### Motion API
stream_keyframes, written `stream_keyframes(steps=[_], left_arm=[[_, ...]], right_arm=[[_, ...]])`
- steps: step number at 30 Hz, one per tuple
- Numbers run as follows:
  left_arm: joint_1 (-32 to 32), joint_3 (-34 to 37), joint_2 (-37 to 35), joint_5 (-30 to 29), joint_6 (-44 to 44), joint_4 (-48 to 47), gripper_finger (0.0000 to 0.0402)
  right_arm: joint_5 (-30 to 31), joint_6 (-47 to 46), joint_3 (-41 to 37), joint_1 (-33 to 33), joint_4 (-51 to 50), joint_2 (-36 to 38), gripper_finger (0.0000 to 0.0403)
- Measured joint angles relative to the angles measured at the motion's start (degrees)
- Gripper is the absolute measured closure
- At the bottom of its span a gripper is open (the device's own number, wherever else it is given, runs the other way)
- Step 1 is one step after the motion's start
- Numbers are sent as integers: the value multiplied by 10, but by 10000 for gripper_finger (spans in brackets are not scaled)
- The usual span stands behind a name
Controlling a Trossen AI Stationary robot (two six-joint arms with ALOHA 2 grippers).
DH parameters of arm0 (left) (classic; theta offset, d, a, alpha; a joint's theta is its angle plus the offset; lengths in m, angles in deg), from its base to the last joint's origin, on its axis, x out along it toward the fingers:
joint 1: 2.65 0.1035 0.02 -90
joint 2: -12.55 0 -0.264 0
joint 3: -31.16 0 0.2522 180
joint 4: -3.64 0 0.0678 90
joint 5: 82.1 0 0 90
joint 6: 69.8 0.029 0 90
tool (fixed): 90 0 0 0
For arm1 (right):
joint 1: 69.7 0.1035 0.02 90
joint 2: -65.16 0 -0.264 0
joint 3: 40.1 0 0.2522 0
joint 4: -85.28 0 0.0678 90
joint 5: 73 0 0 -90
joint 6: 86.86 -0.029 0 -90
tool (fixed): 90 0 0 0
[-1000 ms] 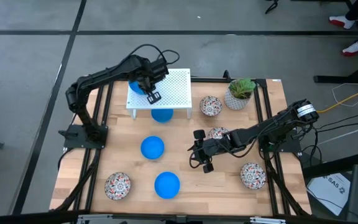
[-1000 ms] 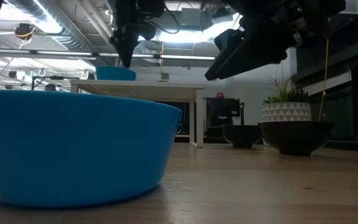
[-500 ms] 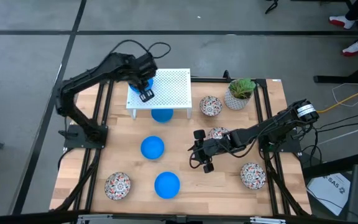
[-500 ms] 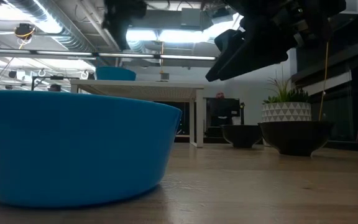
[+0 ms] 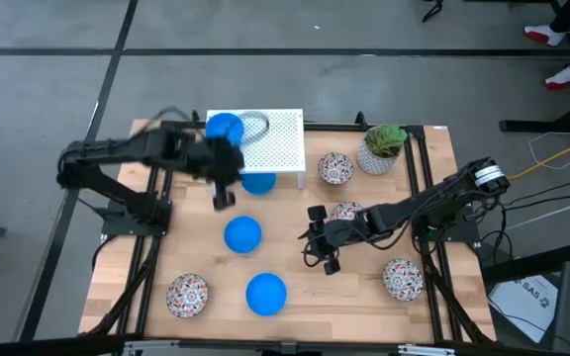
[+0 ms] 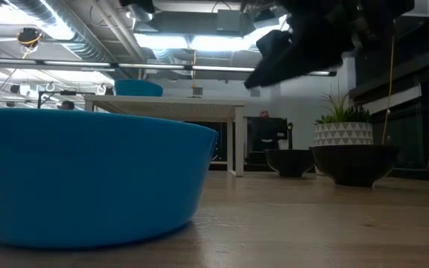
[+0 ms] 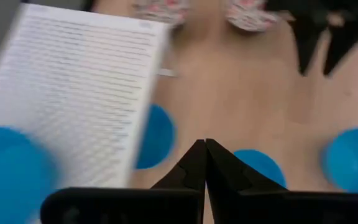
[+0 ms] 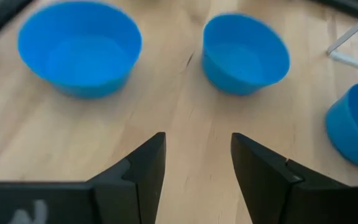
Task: Pick & Place Mini bowls
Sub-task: Stack the blue bowl on the blue bowls on the shelf
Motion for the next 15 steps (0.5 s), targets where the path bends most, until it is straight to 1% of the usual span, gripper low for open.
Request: stream_keyframes(steps=[2,5,8,10,12,15], left_arm=[[-43,63,-17,-9,-15,54,400],[-96,153,-34,-22,-40,130,400],[-138,222,-42,-34,-64,207,399],[-161,254,-42,-34,-79,255,400],[-181,278,-42,-36,-91,302,400],[-207,295,-38,-46,-93,349,399]], right_arm=[[-12,-10,0,-1,1,17,221],[-65,-22,-1,-4,-5,42,221],[-110,-25,-19,-4,-2,64,221],[-122,-32,-40,-3,4,87,221],[-120,-43,-65,-4,15,117,221],[-119,-56,-115,-4,47,184,221]])
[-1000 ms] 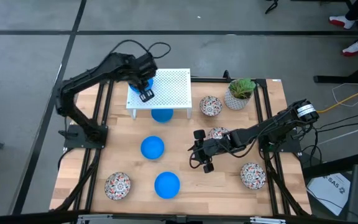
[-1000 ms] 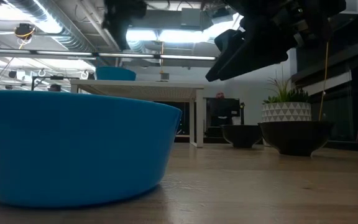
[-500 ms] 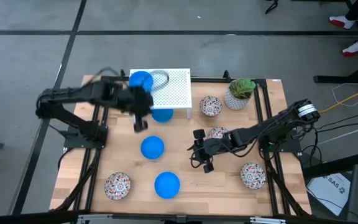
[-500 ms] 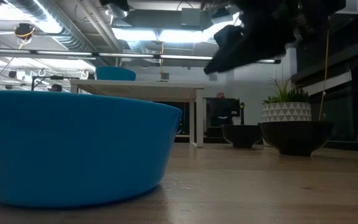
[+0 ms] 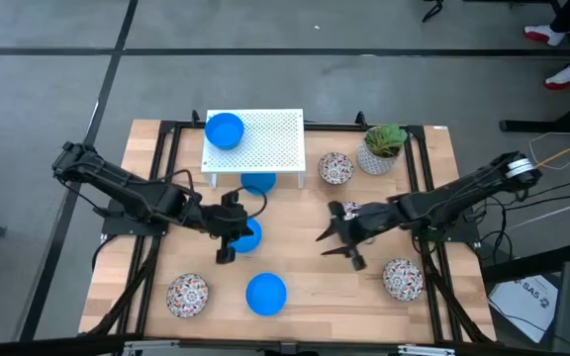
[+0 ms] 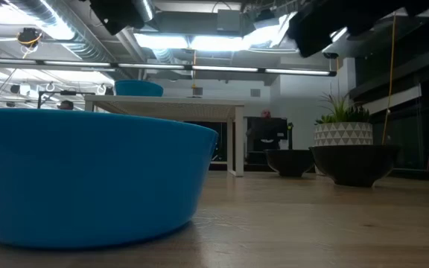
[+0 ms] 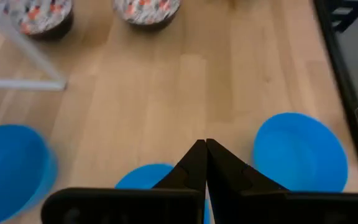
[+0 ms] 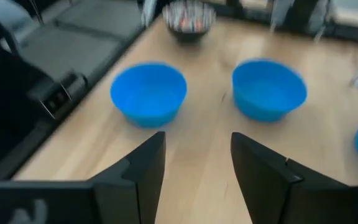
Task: Pick & Place Mini bowls
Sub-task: Stack the blue bowl on the blue bowls on the shelf
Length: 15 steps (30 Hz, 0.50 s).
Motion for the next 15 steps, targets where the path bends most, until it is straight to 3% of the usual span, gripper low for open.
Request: stream_keyframes(steps=[4,10,15], left_arm=[[-27,3,0,-35,-9,23,400],[-48,3,0,-91,-16,38,398],[-51,3,9,-115,-46,41,400]], right_arm=[[6,-4,-94,0,84,98,221],[77,20,-236,0,232,221,221],[45,23,-303,-17,258,309,221]])
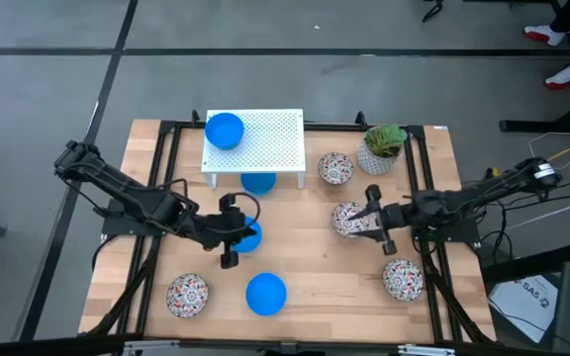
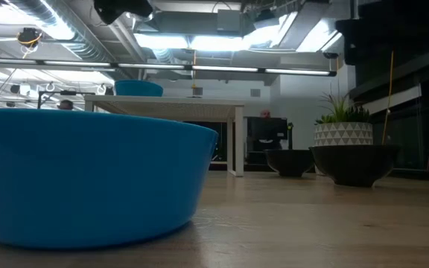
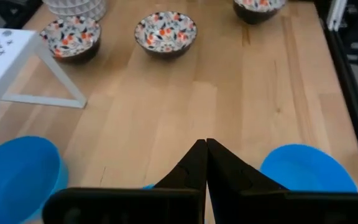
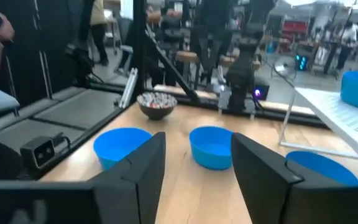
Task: Pick & Place Mini bowls
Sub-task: Stack the blue bowl on the blue bowls on the shelf
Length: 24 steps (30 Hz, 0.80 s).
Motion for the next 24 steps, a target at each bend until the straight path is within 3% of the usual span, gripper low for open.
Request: stream_keyframes(steps=[6,11,16,24], left_arm=[[2,0,25,-3,-25,-3,400],[2,0,52,-3,-24,-2,397],[3,0,70,-3,-33,-2,396],[27,0,74,67,-43,-8,396]], right_arm=[[-59,10,-45,-28,-7,80,221],[-61,8,-96,-63,-12,149,221],[-60,7,-95,-98,-71,205,221],[61,8,-95,-134,-193,249,221]])
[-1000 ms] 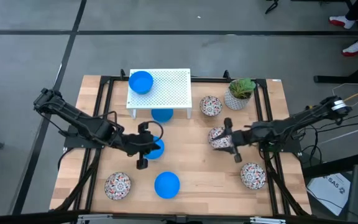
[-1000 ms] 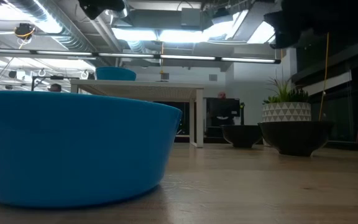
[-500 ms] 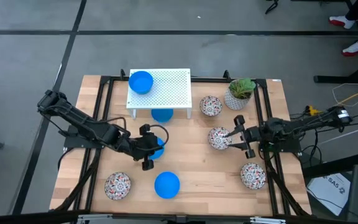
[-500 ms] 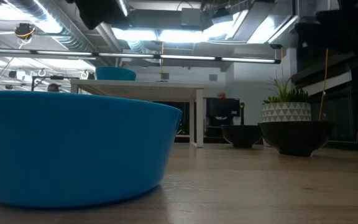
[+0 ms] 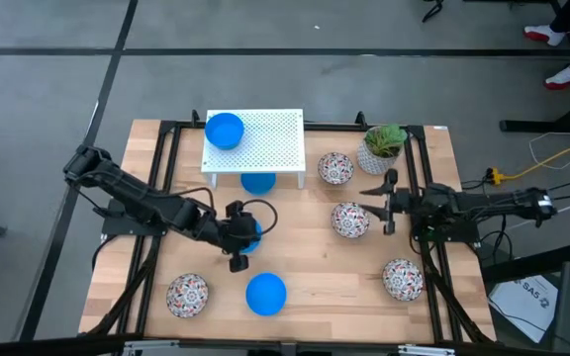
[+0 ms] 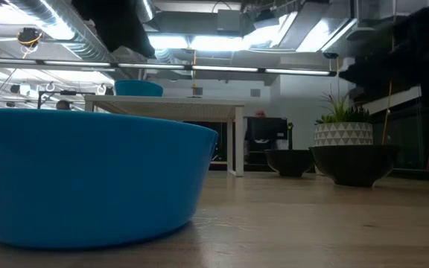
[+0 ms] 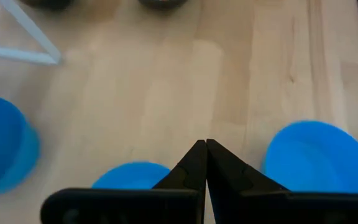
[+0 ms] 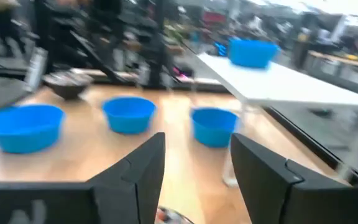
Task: Pick & Place Mini bowls
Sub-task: Stack the blue bowl on the blue bowls on the shelf
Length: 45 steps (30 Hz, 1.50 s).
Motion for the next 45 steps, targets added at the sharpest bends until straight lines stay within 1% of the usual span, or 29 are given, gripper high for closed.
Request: stream_keyframes(steps=[3,8,14,18,22,26,30,34,38,45], left_arm=[[18,0,0,60,0,-20,396],[47,0,0,138,17,-71,396],[56,0,0,232,111,-72,396],[56,0,0,280,145,-72,396],[56,0,0,303,168,-79,396],[56,0,0,297,197,-98,392],[54,0,3,255,223,-127,379],[51,0,16,213,225,-160,356],[51,0,40,210,216,-161,328],[51,0,103,211,206,-162,280]], right_arm=[[14,0,0,-11,-28,7,221],[14,-2,0,-32,-65,7,221],[14,12,0,-45,-85,7,221],[14,16,0,-45,-85,7,221],[14,21,0,-45,-85,7,221],[14,35,0,-45,-85,7,221],[14,34,0,-44,-85,7,221],[14,34,0,-44,-84,7,221],[14,44,0,-44,-85,7,221],[14,61,1,-45,-85,7,221]])
